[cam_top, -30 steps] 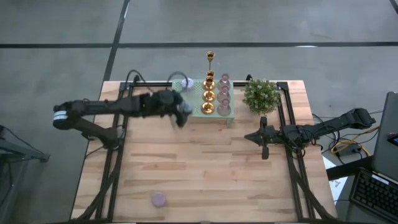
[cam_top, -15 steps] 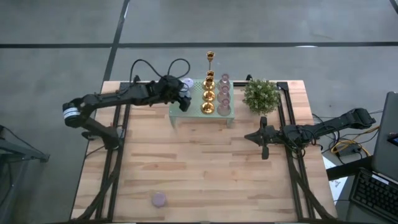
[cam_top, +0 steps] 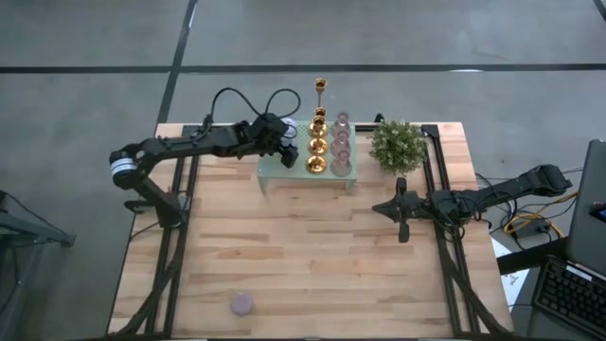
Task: Pick & Place candle stick holders
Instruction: Put the blue scented candle on the shelf aligned with the other scented candle
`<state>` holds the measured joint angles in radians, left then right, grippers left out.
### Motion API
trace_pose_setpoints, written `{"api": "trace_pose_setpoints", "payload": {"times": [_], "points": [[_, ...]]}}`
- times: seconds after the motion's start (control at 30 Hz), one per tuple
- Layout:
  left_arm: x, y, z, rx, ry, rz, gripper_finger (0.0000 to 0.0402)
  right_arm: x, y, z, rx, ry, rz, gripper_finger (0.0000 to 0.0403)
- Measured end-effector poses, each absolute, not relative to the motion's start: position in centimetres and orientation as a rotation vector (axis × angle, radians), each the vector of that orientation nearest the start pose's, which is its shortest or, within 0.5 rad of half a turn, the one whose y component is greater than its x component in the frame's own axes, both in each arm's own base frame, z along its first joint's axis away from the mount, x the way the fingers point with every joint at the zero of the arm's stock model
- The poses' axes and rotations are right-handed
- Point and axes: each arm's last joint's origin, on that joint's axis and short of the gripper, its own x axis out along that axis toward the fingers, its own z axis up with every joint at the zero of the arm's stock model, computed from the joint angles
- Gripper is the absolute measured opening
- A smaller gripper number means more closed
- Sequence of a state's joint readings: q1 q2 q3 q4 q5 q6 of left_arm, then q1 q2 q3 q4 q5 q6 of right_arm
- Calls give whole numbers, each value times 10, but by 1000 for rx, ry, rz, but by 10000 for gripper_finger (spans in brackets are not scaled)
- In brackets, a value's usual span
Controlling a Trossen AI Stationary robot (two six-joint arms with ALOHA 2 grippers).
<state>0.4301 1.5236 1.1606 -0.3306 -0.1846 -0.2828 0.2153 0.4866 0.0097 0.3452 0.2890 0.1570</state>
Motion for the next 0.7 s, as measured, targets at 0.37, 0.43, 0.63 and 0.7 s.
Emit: {"api": "trace_pose_setpoints", "payload": {"times": [0.37, 0.43, 0.63, 0.7], "points": [[300, 142, 274, -355, 618, 674, 312, 125, 19, 155, 124, 122, -83, 8], [300, 142, 274, -354, 617, 676, 312, 125, 19, 155, 124, 121, -83, 8], [300, 142, 274, -354, 622, 682, 333, 125, 19, 155, 124, 122, -83, 8], [300, 142, 274, -356, 622, 683, 348, 125, 19, 155, 124, 121, -83, 8]]}}
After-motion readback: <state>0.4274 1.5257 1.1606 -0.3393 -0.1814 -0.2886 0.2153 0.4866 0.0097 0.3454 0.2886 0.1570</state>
